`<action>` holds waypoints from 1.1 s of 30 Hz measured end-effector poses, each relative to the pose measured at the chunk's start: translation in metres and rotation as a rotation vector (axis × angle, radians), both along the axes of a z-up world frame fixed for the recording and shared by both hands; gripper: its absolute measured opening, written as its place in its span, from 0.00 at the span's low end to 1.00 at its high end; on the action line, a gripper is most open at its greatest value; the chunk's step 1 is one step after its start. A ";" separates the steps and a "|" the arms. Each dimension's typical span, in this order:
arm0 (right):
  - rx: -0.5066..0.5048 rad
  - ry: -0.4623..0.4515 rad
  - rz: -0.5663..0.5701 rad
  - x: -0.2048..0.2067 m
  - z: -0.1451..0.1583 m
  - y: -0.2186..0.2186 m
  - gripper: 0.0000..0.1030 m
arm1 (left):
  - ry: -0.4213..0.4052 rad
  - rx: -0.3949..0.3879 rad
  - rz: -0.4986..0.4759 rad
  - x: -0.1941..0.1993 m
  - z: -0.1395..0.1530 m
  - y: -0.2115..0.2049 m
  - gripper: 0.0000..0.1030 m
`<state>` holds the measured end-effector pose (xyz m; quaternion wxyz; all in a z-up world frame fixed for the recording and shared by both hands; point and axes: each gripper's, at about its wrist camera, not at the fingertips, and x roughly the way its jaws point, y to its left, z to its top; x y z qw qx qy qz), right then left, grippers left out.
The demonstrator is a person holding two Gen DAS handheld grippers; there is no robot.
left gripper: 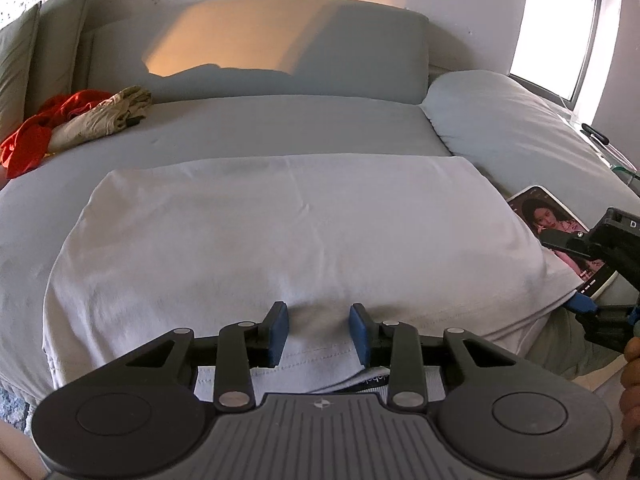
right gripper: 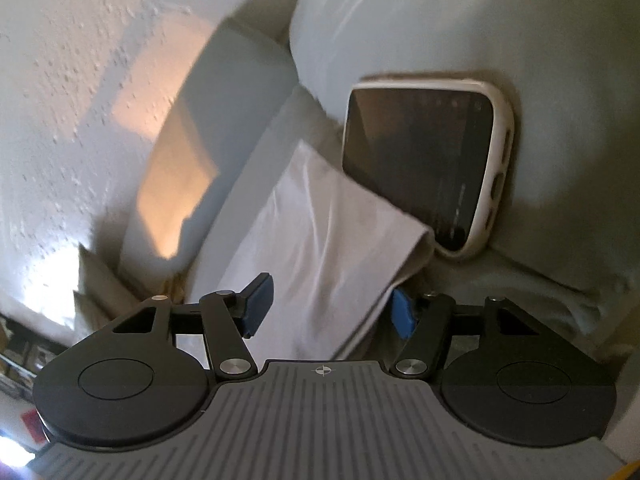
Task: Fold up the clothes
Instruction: 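Grasp the shirt corner beside the phone with the right tool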
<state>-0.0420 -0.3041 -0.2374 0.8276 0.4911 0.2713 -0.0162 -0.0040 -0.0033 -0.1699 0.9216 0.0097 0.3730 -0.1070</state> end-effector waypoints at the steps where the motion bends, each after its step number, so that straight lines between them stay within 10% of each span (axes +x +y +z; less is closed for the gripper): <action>1: 0.018 0.005 0.000 0.000 0.000 -0.002 0.63 | 0.001 0.001 -0.004 0.000 0.000 0.000 0.32; 14: 0.050 -0.028 -0.011 0.018 -0.007 -0.009 0.54 | 0.037 -0.030 -0.026 0.006 0.001 0.006 0.32; 19: -0.011 -0.016 -0.046 0.023 -0.010 -0.008 0.12 | 0.055 -0.018 -0.051 0.010 0.003 0.006 0.32; 22: -0.013 0.007 -0.051 0.024 -0.009 -0.011 0.08 | 0.090 -0.042 -0.033 0.012 0.009 0.010 0.32; 33: -0.610 0.103 0.054 0.056 0.076 0.070 0.07 | -0.001 -0.146 0.319 -0.028 0.059 0.121 0.40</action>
